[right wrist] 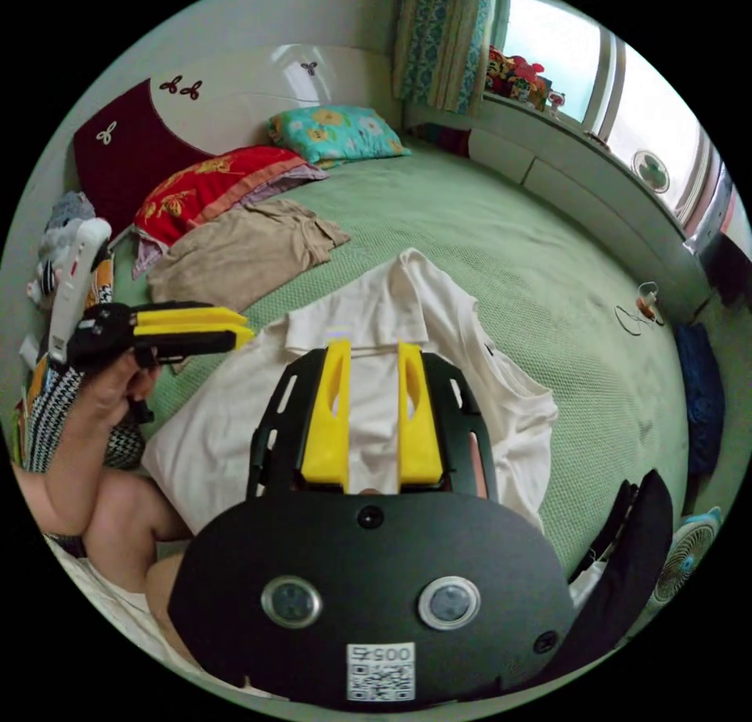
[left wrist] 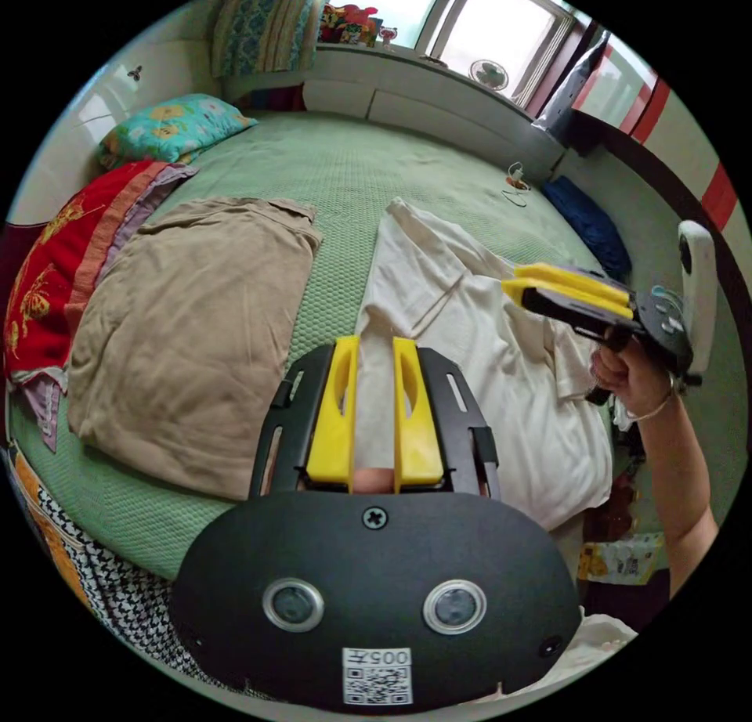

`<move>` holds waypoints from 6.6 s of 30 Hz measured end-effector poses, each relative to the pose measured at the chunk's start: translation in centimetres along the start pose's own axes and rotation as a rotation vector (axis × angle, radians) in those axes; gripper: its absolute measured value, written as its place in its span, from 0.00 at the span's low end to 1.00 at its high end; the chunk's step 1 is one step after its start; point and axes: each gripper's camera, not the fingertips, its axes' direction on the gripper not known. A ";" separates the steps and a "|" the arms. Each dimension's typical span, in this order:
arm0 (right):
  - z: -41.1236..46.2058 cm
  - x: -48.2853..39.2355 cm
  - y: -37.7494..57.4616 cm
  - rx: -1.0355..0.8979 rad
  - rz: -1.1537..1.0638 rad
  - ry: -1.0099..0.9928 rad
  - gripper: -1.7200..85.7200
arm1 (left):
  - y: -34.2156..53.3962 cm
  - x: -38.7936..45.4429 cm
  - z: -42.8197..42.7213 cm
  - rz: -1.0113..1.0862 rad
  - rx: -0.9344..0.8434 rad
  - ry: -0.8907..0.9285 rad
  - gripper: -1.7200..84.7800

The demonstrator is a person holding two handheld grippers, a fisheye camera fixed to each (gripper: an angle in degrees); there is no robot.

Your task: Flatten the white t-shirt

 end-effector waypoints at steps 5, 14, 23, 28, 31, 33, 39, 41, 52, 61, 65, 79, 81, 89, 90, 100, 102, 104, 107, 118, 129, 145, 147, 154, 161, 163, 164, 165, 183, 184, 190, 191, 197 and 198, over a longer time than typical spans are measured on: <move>1.2 0.1 0.0 -0.017 0.043 0.008 0.12 | -0.4 -0.5 0.5 -0.017 -0.009 0.018 0.11; 7.7 2.3 -3.6 -0.165 0.220 0.069 0.07 | -0.7 -0.7 0.8 -0.010 -0.014 0.023 0.11; 2.5 2.2 -6.9 0.020 0.260 -0.232 0.00 | -0.7 -1.4 1.1 -0.012 -0.022 0.051 0.11; 4.5 -0.9 -13.6 -0.028 0.266 -0.365 0.01 | -0.6 -1.8 1.2 -0.023 -0.025 0.044 0.11; 7.8 -3.4 -16.9 -0.193 0.304 -0.464 0.04 | -0.7 -2.2 1.4 -0.036 -0.028 0.033 0.11; 9.0 -5.6 -18.4 -0.326 0.233 -0.409 0.05 | -0.7 -2.4 1.6 -0.049 -0.031 0.045 0.11; 0.6 -6.4 -14.5 -0.095 -0.006 -0.282 0.04 | -1.1 -1.8 2.1 -0.036 -0.023 0.059 0.11; -2.8 -5.7 -10.8 -0.034 -0.071 -0.221 0.05 | -1.1 -1.4 2.3 -0.032 -0.021 0.064 0.11; -6.4 -1.7 8.8 -0.247 0.057 0.274 0.11 | -1.5 2.4 4.2 0.027 -0.037 0.052 0.10; -6.8 1.4 10.0 -0.320 0.202 0.428 0.00 | -2.4 5.5 6.3 0.078 -0.065 0.034 0.10; -10.1 6.9 11.0 -0.400 0.323 0.561 0.00 | -2.9 6.5 7.5 0.090 -0.084 0.046 0.10; -7.8 13.7 8.2 -0.188 0.357 0.067 0.13 | -3.6 8.0 9.9 0.099 -0.114 0.045 0.10; -4.4 14.9 7.7 -0.261 0.373 0.082 0.13 | -3.6 8.1 10.0 0.103 -0.117 0.040 0.10; -1.0 16.1 8.7 -0.336 0.419 0.076 0.04 | -3.8 7.7 10.7 0.080 -0.132 0.077 0.10; -1.7 16.2 8.4 -0.320 0.414 0.097 0.02 | -3.8 7.7 10.7 0.079 -0.132 0.080 0.10; -3.2 18.8 4.2 -0.233 0.501 0.255 0.03 | -3.6 7.6 10.3 0.086 -0.135 0.053 0.10; -1.6 17.7 4.9 -0.284 0.480 0.322 0.07 | -3.5 7.3 10.2 0.069 -0.137 0.060 0.10; -1.8 16.7 5.8 -0.247 0.472 0.352 0.09 | -3.2 7.2 9.9 0.060 -0.135 0.067 0.10; -4.6 15.6 8.0 -0.141 0.475 0.328 0.11 | -2.8 7.5 9.5 0.068 -0.135 0.060 0.10; -17.3 11.8 23.1 -0.197 0.596 0.191 0.12 | -0.9 9.7 7.6 0.116 -0.134 0.026 0.10; -15.9 11.9 27.7 -0.315 0.734 0.209 0.01 | 1.7 11.5 5.0 0.122 -0.129 0.023 0.10; -22.5 7.2 32.0 -0.397 0.579 0.500 0.04 | 6.0 14.4 0.4 0.107 -0.125 -0.040 0.10; -26.9 3.7 33.1 -0.233 0.485 0.414 0.06 | 7.1 14.5 -0.6 0.103 -0.129 -0.020 0.11; -34.1 -5.4 41.7 -0.063 0.304 0.306 0.09 | 14.0 16.8 -5.2 0.124 -0.104 -0.131 0.12; -34.6 -9.4 53.5 -0.171 0.407 0.310 0.11 | 21.2 18.7 -10.7 0.082 -0.126 -0.173 0.20; -34.9 -9.6 55.0 -0.180 0.444 0.281 0.11 | 22.8 18.7 -11.4 0.044 -0.127 -0.193 0.21; -34.9 -9.8 55.8 -0.184 0.448 0.272 0.11 | 23.5 18.8 -11.5 0.024 -0.137 -0.202 0.22; -34.6 -9.9 56.4 -0.206 0.457 0.285 0.11 | 23.9 18.9 -11.5 0.018 -0.146 -0.202 0.22; -40.4 -9.9 61.4 -0.174 0.561 0.167 0.00 | 25.9 28.6 -16.2 0.035 -0.235 -0.283 0.05; -40.9 -9.8 61.5 -0.163 0.562 0.158 0.00 | 25.8 29.3 -17.1 0.042 -0.223 -0.274 0.04; -45.7 -8.8 61.7 -0.059 0.534 0.098 0.00 | 25.0 33.2 -21.5 0.102 -0.193 -0.308 0.03; -46.6 -8.6 61.7 -0.040 0.521 0.091 0.00 | 24.7 33.9 -22.3 0.112 -0.191 -0.315 0.03; -49.6 -7.0 62.2 -0.003 0.488 0.049 0.00 | 23.4 36.7 -26.0 0.140 -0.211 -0.307 0.03; -49.9 -6.6 62.3 -0.010 0.486 0.047 0.00 | 23.4 36.9 -26.3 0.145 -0.217 -0.304 0.03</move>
